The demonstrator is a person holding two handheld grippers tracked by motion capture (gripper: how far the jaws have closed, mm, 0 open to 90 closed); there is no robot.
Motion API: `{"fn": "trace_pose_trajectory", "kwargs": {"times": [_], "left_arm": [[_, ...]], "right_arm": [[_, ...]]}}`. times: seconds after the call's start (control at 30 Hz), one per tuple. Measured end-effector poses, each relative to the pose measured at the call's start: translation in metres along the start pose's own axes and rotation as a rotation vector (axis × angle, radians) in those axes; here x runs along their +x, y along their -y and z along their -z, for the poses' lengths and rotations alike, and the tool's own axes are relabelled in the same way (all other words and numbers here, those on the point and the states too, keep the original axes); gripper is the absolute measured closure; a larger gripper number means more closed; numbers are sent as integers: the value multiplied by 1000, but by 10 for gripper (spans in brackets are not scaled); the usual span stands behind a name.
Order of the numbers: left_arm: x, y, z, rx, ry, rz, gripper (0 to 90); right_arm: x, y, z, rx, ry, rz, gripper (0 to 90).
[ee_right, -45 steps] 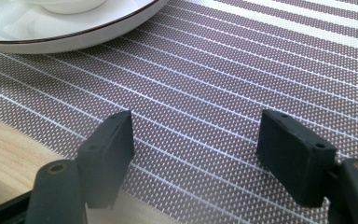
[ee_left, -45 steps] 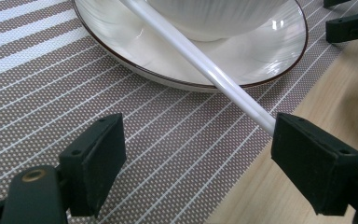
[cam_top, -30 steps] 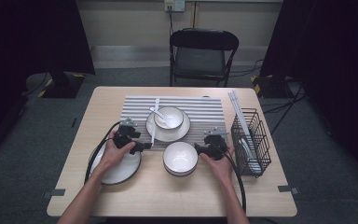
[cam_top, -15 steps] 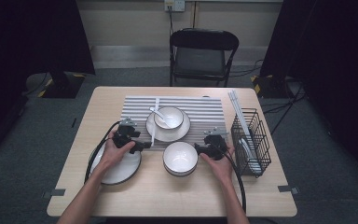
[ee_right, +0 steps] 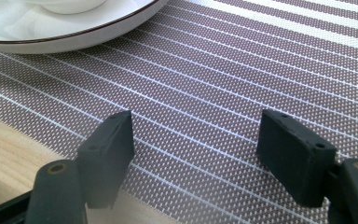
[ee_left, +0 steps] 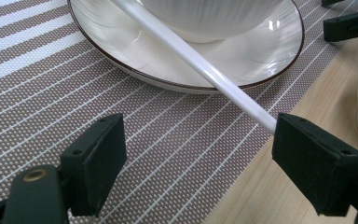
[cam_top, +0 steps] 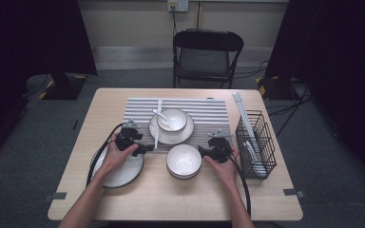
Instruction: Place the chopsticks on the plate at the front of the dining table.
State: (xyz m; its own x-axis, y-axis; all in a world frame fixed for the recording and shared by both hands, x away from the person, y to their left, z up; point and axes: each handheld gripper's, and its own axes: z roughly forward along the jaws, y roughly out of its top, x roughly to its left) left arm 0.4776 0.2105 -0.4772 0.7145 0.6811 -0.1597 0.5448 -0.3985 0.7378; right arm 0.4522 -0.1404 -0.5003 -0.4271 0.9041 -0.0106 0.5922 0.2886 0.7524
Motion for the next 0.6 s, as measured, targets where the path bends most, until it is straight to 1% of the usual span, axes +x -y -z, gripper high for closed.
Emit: {"fn": "trace_pose_trajectory", "kwargs": {"times": [0.03,0.13,0.17,0.2,0.27,0.37,0.4,0.43,0.47,0.53,0.6], "left_arm": [[0,0,1,9,-7,-9,171],[-1,-1,4,5,-7,-15,171],[-1,-1,4,-3,-11,-16,171],[-1,-2,6,-1,-20,-17,171],[0,-2,8,-17,-16,-10,171],[1,-2,11,-14,-22,-17,169],[0,-2,13,-17,-23,-9,169],[1,-2,13,-24,-27,-16,169],[2,-2,15,-18,-28,-17,169],[2,-2,16,-29,-30,-12,169],[2,-2,18,-34,-32,-24,170]], "right_arm": [[0,0,0,0,0,1,268],[0,0,0,0,0,1,267],[0,0,0,0,0,1,267],[0,0,0,0,0,1,267],[0,0,0,0,0,1,268],[0,0,0,0,0,0,267],[0,0,0,0,0,0,267],[0,0,0,1,1,-1,267],[0,0,0,1,1,-2,267],[0,0,0,0,0,0,267],[0,0,0,0,0,1,267]]}}
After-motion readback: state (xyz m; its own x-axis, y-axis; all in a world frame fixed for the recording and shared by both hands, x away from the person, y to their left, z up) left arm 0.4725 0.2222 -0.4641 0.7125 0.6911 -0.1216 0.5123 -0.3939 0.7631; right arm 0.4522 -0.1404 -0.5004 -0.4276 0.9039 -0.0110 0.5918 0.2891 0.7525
